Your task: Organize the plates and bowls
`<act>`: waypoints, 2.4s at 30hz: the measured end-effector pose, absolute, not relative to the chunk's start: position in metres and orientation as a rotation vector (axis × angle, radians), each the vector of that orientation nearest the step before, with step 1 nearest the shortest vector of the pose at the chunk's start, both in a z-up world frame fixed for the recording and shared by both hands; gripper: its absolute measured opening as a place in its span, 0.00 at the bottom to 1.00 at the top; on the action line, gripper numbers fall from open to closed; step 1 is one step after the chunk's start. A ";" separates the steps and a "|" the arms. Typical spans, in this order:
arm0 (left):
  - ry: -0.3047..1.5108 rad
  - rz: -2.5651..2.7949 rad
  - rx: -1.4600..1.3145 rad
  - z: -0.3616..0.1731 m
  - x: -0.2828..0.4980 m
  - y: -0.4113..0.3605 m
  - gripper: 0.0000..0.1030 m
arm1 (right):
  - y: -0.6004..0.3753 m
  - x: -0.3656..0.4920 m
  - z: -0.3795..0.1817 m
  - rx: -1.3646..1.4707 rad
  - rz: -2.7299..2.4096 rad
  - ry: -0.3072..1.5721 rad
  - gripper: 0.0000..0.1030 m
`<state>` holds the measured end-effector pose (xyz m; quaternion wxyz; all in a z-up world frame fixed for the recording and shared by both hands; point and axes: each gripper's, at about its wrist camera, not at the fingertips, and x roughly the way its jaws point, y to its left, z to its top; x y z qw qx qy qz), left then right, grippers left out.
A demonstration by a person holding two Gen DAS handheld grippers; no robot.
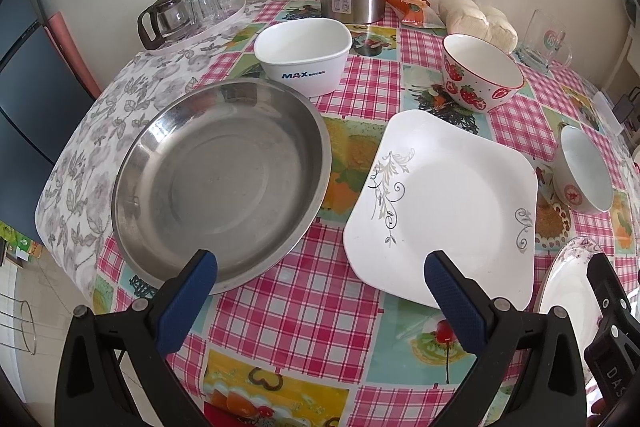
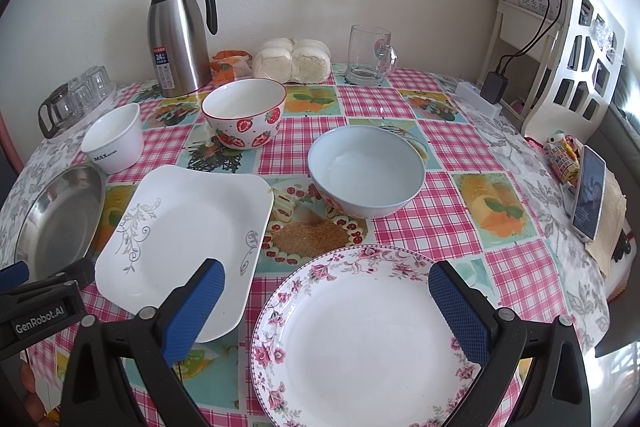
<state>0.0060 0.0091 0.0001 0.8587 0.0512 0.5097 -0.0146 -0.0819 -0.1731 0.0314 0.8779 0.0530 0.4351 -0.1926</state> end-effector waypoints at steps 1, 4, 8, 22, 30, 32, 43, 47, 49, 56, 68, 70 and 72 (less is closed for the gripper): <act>1.068 -0.031 0.106 0.001 0.006 0.009 1.00 | -0.173 -0.082 0.032 0.110 -0.402 0.906 1.00; 1.069 -0.030 0.103 0.002 0.006 0.010 1.00 | -0.172 -0.082 0.031 0.106 -0.402 0.904 1.00; 1.066 -0.030 0.101 0.004 0.005 0.012 1.00 | -0.171 -0.082 0.032 0.108 -0.404 0.905 1.00; 1.047 0.115 -0.064 0.008 0.022 0.077 1.00 | -0.141 -0.070 0.030 0.087 -0.334 0.915 1.00; 1.017 0.250 -0.236 0.001 0.031 0.146 1.00 | -0.100 -0.050 0.022 0.089 -0.198 0.930 1.00; 0.987 0.268 -0.287 0.001 0.032 0.160 1.00 | -0.090 -0.045 0.022 0.113 -0.138 0.911 1.00; 0.817 0.268 -0.515 -0.002 0.034 0.216 1.00 | -0.045 -0.014 0.021 0.195 0.084 0.857 1.00; 0.863 0.253 -0.509 -0.011 0.041 0.221 1.00 | -0.039 -0.002 0.017 0.190 0.097 0.854 0.99; 0.890 0.258 -0.506 -0.015 0.042 0.222 1.00 | -0.036 0.004 0.016 0.186 0.107 0.852 0.96; 0.928 0.266 -0.540 -0.026 0.042 0.234 1.00 | -0.020 0.026 0.000 0.154 0.141 0.880 0.80; 0.988 0.275 -0.573 -0.049 0.049 0.251 1.00 | -0.010 0.055 -0.023 0.199 0.170 0.956 0.69; 0.984 0.270 -0.582 -0.052 0.050 0.254 1.00 | -0.008 0.058 -0.026 0.206 0.178 0.963 0.68; 0.979 0.264 -0.583 -0.053 0.052 0.255 1.00 | -0.007 0.062 -0.028 0.207 0.180 0.967 0.67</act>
